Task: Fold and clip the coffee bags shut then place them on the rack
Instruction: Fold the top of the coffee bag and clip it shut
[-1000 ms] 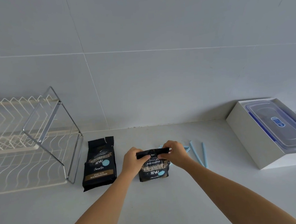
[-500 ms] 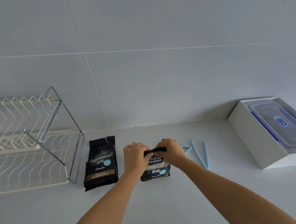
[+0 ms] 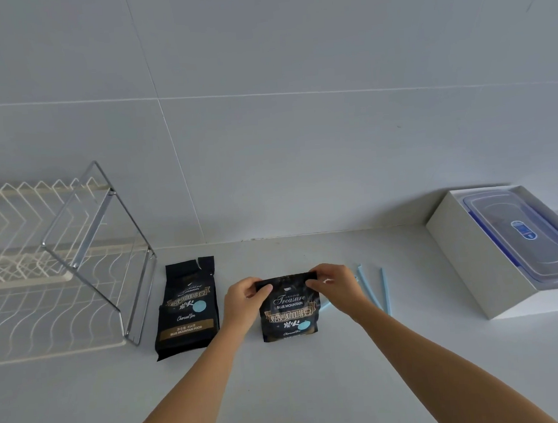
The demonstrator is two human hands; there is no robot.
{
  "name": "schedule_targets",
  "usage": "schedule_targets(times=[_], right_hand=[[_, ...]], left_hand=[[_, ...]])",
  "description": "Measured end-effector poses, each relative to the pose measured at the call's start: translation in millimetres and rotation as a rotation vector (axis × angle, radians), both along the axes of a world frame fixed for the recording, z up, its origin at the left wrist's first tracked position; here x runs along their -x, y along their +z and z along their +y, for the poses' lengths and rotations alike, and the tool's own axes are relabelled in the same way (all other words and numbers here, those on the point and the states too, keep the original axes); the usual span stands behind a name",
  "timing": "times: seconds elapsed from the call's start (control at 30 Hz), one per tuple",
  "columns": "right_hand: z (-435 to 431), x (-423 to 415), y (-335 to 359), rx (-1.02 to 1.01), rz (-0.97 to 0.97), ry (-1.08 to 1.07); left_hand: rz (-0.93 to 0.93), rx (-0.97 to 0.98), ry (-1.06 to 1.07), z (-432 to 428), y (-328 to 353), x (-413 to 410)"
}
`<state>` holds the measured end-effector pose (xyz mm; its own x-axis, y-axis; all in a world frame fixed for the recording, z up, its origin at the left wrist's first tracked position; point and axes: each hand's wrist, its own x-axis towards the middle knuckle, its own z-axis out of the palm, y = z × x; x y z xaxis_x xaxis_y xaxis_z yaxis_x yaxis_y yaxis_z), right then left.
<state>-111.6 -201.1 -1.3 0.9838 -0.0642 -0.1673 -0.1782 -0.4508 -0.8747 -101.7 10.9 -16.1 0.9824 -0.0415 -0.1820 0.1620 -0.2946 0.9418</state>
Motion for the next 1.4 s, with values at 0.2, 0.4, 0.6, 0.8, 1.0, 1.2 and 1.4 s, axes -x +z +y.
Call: schedule_targets(times=[0.2,0.4,0.6,0.8,1.0,1.2,1.4], right_hand=[[10,8,-8,-0.417,0.23,-0.214],[29,7,-6,-0.426,0.27,-0.362],[51,1,-13,-0.164,0.139,-0.5],[36,1,-15,0.126,0.087,-0.289],[26,1,-20,0.316,0.047,-0.2],[30,3,-22,0.337,-0.11,-0.14],[6,12,-11,0.445,-0.191,0.196]], left_hand=[[0.251,0.089,0.213,-17,-1,2],[0.442,0.241,0.379,-32,9,-2],[0.374,0.076,0.413,-36,10,1],[-0.001,-0.416,0.2,-33,12,4],[-0.561,-0.652,-0.16,-14,-4,20],[-0.587,-0.782,-0.337,0,-7,16],[-0.49,-0.585,-0.296,-4,-2,10]])
